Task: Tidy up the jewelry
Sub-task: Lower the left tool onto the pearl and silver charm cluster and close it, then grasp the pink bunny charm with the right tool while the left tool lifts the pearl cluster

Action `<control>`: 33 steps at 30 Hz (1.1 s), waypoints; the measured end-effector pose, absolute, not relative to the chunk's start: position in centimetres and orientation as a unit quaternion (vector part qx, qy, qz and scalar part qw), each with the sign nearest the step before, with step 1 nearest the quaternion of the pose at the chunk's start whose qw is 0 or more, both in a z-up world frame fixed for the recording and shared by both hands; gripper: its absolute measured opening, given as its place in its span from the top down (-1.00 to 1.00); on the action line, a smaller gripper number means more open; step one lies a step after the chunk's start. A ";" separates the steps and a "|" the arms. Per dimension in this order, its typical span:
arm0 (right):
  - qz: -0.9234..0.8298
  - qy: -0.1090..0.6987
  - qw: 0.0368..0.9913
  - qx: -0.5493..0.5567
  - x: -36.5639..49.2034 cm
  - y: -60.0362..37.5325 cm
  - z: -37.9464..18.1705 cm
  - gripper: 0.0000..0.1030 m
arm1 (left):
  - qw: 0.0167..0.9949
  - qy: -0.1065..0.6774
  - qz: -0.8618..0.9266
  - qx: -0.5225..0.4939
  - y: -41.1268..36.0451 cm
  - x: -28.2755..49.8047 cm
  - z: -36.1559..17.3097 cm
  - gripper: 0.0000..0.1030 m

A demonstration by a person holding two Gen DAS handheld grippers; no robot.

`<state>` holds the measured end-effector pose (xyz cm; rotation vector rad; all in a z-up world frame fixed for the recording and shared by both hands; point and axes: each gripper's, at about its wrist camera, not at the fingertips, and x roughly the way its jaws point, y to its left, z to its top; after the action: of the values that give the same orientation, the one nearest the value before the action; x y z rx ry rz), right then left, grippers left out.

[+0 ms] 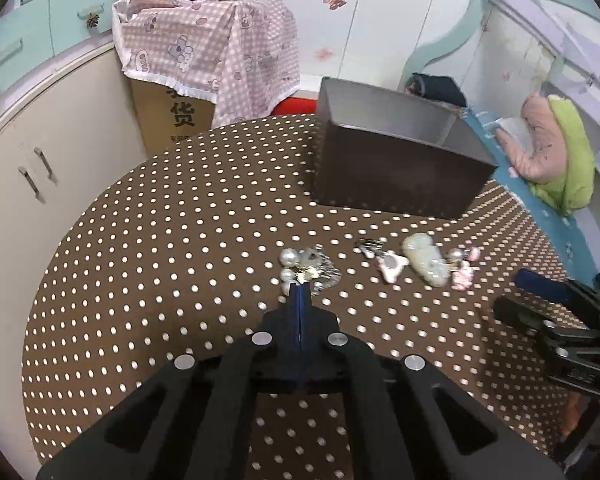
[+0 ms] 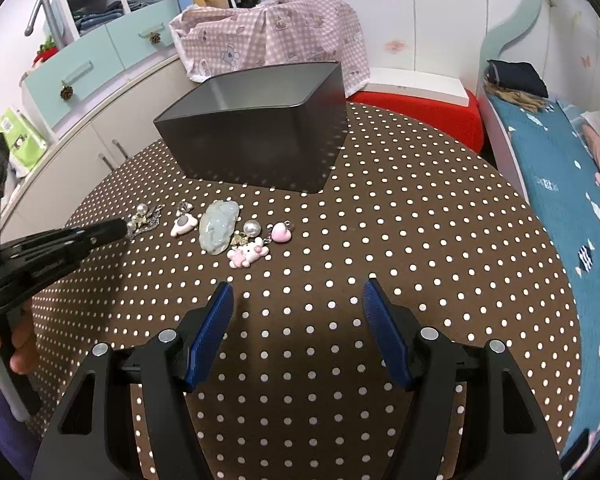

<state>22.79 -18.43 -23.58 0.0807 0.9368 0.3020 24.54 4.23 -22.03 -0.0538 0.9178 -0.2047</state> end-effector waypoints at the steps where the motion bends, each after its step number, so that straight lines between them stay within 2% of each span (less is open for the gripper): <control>1: 0.145 0.449 0.881 0.038 22.9 -18.3 -23.6 -0.27 | 0.892 0.438 -0.104 -0.031 4.3 24.1 -21.7 1.00; 15: 0.149 0.449 0.881 0.005 25.4 -15.8 -23.6 -0.25 | 0.901 0.409 -0.129 -0.067 6.8 20.8 -19.5 1.00; 21: 0.136 0.446 0.884 0.000 25.5 -14.8 -23.8 -0.25 | 0.892 0.421 -0.142 -0.083 6.9 21.9 -20.4 1.00; 26: 0.134 0.446 0.885 -0.001 25.4 -14.4 -23.8 -0.25 | 0.894 0.427 -0.127 -0.052 5.3 23.6 -20.9 0.97; 31: 0.136 0.446 0.885 0.004 25.5 -14.4 -23.9 -0.25 | 0.893 0.439 -0.093 -0.035 4.9 25.3 -22.0 0.46; 33: 0.137 0.445 0.885 0.006 25.4 -14.5 -23.9 -0.25 | 0.891 0.444 -0.083 -0.040 5.1 25.7 -22.2 0.36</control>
<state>25.42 -14.46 -23.94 0.0126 0.9251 0.2843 25.73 5.07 -22.23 -0.0823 0.9227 -0.1723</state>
